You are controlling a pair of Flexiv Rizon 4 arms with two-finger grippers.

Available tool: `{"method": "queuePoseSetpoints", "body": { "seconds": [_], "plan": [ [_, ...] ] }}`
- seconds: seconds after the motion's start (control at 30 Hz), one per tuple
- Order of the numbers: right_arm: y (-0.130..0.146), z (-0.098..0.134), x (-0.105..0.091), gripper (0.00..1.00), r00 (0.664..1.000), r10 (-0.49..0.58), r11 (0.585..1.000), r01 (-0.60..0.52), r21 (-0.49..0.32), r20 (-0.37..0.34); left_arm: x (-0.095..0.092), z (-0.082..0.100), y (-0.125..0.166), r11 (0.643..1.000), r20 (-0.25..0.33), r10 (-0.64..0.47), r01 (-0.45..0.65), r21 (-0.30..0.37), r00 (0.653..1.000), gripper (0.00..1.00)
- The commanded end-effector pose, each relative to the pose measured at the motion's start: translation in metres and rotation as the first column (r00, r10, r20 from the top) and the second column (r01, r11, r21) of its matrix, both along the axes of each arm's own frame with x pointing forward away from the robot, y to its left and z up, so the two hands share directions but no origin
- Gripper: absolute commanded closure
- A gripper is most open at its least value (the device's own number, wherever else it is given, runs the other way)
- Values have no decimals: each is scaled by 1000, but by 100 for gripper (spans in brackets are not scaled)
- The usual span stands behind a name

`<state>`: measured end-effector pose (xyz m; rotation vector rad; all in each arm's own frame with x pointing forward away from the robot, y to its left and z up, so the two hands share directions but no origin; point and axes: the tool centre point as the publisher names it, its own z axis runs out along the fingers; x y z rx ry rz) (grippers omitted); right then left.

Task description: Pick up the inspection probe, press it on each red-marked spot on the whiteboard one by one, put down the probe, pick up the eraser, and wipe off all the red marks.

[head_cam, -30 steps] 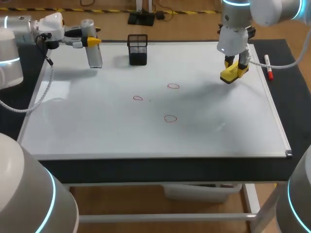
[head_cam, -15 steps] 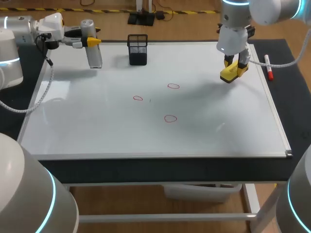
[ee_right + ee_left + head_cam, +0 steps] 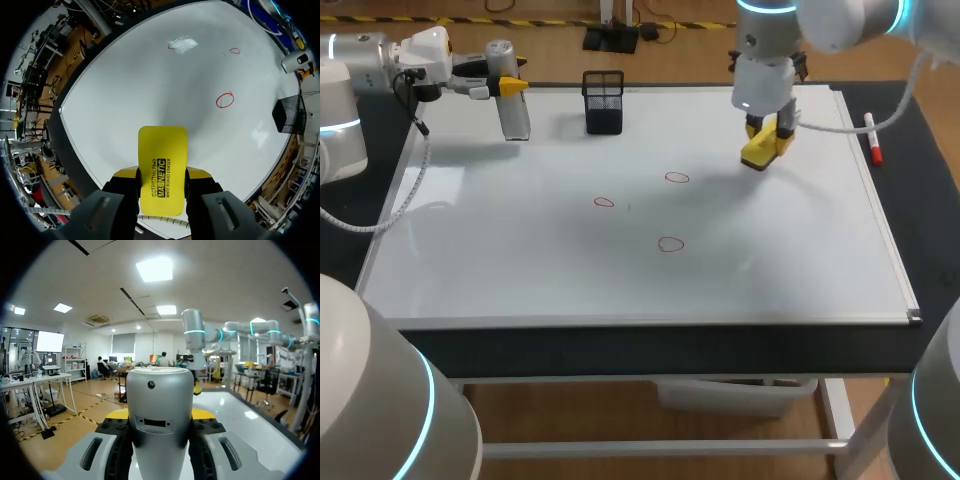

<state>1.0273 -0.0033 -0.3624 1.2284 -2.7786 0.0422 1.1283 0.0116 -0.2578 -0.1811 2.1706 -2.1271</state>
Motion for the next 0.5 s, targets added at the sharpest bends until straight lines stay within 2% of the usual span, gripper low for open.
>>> {"method": "queuePoseSetpoints", "body": {
  "seconds": [0.03, 0.23, 0.5],
  "plan": [
    [26, 1, 1, 100, 999, 42, 999, -42, -24, 0, -2, 2, -1, 1000, 0, 4, -4, 3, 1000, 100],
    [70, -2, -3, 100, 989, 145, 989, -145, -12, -4, -2, 2, -1, 1000, 0, 4, -4, 3, 1000, 100],
    [127, -7, -7, 100, 959, 285, 958, -285, 16, -11, -2, 2, -1, 1000, 0, 4, -4, 3, 1000, 100]
  ]
}}
